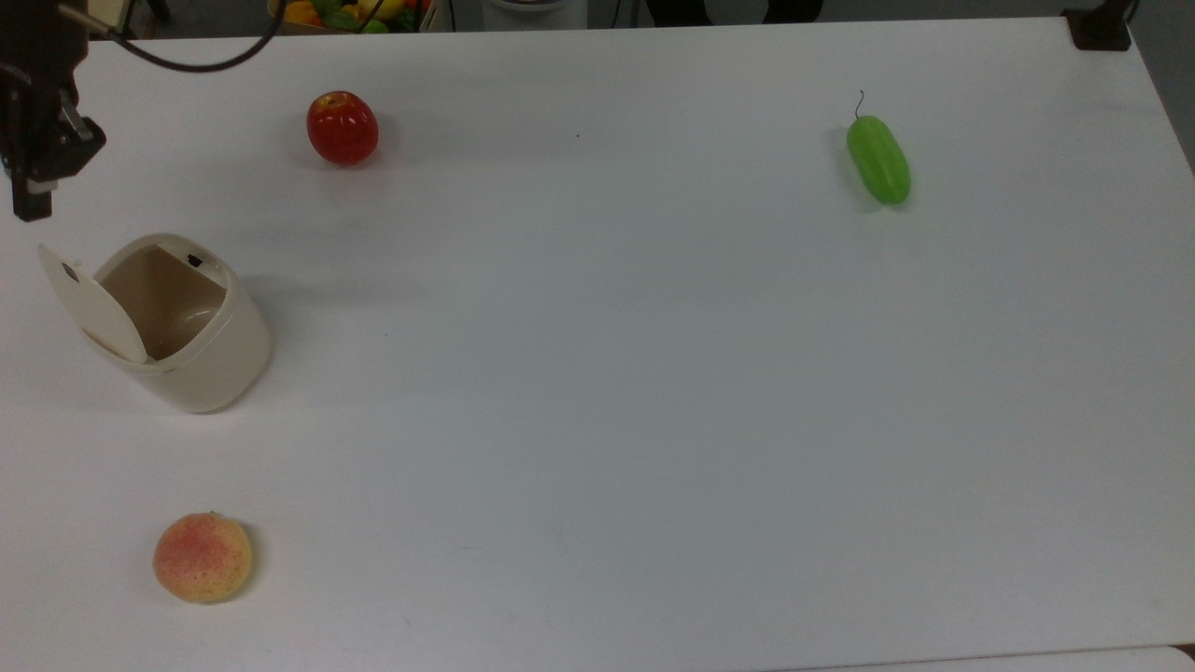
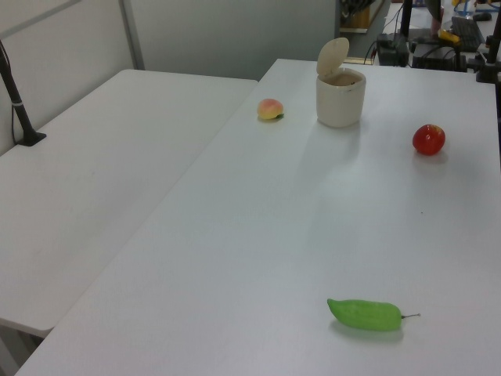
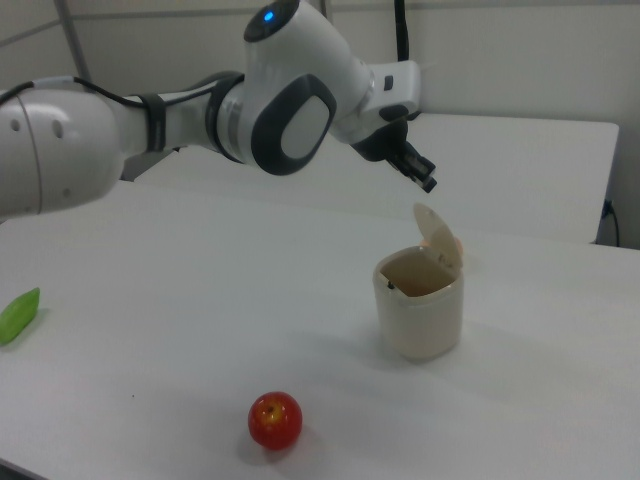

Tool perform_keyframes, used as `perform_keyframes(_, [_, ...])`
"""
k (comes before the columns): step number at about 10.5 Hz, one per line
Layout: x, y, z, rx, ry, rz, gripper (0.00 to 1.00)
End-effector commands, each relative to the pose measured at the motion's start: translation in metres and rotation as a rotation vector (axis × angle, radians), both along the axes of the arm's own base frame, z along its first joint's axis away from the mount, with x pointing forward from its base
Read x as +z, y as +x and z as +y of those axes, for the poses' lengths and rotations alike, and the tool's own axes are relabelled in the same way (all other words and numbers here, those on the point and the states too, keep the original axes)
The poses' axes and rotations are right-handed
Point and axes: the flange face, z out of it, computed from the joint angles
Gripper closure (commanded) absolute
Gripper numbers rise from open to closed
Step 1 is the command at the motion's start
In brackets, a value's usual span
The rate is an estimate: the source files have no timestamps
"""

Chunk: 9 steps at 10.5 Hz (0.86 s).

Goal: Close garbage bin
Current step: 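Move the gripper over the cream bin toward its raised lid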

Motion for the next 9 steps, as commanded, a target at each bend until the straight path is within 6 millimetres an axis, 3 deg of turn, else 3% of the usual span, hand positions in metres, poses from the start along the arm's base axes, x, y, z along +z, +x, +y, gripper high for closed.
perform_keyframes(1, [-0.031, 0.020, -0.003, -0.005, -0.010, -0.044, 1.00])
perform_keyframes(5, [-0.037, 0.023, 0.001, 0.001, -0.008, -0.051, 1.00])
perform_keyframes(9, [-0.065, 0.016, 0.004, -0.007, 0.038, 0.110, 1.00])
